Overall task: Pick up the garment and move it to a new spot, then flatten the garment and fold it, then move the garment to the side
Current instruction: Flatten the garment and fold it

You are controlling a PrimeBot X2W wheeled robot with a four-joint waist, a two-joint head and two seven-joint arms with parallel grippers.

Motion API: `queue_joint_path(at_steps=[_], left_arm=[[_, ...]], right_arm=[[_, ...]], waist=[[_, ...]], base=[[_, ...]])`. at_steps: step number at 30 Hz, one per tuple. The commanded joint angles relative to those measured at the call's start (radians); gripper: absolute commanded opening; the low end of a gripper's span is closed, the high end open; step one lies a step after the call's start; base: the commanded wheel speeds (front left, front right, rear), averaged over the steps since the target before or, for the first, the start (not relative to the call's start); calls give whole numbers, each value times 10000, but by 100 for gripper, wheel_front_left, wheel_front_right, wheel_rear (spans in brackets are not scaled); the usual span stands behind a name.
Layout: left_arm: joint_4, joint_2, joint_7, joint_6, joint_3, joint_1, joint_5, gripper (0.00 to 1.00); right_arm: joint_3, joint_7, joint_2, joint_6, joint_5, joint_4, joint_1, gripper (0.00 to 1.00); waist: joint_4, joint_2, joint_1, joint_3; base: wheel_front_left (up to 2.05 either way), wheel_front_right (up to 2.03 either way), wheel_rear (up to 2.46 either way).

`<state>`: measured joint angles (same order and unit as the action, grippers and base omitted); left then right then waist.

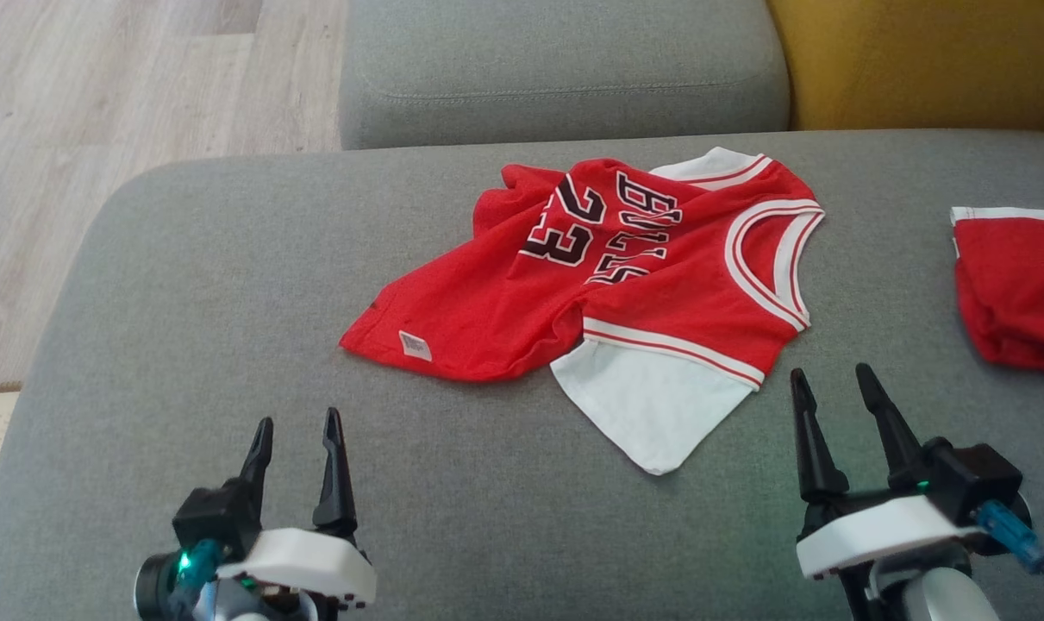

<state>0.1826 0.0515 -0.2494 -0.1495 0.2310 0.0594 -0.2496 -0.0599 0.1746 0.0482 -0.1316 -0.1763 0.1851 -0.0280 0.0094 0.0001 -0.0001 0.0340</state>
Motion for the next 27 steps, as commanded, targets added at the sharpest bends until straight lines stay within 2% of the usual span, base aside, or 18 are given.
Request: queue_joint_path(at_steps=[1, 15, 19, 27], left_arm=[[-386, -12, -124, -19, -268, -459, -19, 100], [-447, -12, -124, 10, -248, -461, 10, 100], [-474, -12, -124, 9, -216, -474, 0, 100], [-522, -12, -124, -16, -143, -563, -53, 100]], right_arm=[[-259, -40, 21, 9, -53, -374, 283, 100], [-256, -244, 20, 9, -42, -224, 241, 100], [-340, -748, 20, 9, -104, 243, 171, 100], [-1114, -1282, 20, 9, -1105, 1396, 195, 100]], waist=[[14, -1, 1, -2], [125, -1, 1, -59], [208, -1, 1, -131], [452, -1, 1, -523]], base=[[0, 0, 0], [0, 0, 0], [0, 0, 0], [0, 0, 0]])
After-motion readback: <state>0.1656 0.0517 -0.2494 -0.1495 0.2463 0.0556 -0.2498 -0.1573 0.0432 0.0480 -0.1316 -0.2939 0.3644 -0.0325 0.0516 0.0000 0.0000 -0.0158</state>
